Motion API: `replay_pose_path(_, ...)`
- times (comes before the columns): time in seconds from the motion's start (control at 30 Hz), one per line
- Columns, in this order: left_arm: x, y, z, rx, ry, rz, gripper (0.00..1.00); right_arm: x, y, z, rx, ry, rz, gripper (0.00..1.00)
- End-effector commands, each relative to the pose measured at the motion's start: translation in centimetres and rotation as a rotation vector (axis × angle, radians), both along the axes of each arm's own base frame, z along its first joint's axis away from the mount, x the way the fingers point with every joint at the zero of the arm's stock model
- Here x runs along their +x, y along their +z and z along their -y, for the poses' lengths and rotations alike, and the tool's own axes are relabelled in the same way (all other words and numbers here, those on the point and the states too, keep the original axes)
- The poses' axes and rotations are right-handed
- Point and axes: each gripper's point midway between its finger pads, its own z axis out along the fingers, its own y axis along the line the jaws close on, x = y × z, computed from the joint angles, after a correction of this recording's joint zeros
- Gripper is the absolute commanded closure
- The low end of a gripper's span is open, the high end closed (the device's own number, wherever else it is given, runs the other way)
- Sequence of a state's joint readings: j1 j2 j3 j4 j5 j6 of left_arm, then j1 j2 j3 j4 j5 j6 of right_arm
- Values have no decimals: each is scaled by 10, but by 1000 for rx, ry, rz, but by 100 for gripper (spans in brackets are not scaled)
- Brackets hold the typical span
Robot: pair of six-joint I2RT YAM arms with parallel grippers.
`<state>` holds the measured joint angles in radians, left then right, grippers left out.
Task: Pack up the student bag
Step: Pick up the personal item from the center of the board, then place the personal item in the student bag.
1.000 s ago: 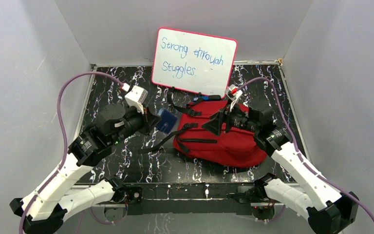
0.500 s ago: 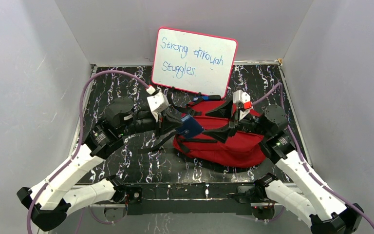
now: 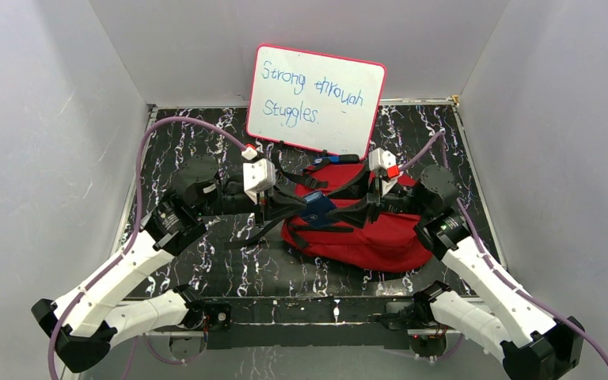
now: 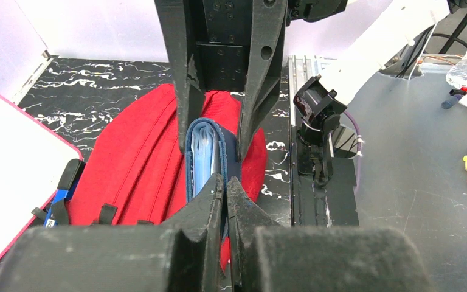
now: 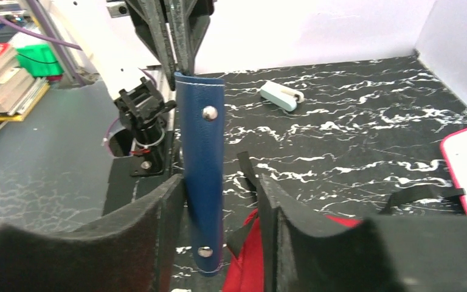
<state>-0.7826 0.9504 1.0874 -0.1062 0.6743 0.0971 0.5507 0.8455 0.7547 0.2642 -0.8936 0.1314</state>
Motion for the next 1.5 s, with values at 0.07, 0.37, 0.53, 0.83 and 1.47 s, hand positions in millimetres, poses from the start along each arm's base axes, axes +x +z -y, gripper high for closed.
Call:
replay_pose_path(0.07, -2, 19, 3, -62, -33, 84, 100, -13, 5, -1, 8, 86, 23, 57)
replay_pose_path(0.37, 21, 7, 3, -38, 85, 52, 67, 27, 4, 8, 1, -186, -41, 100)
replay_pose_path(0.53, 46, -37, -11, 60, 242, 55, 34, 105, -15, 76, -68, -845, -203, 100)
replay_pose_path(0.83, 49, -120, 10, 234, 48, 166, 34, 108, -44, 127, -158, -1103, -221, 100)
replay_pose_path(1.47, 49, -185, 43, 287, -206, 301, 69, 87, -52, 138, -129, -1098, -242, 100)
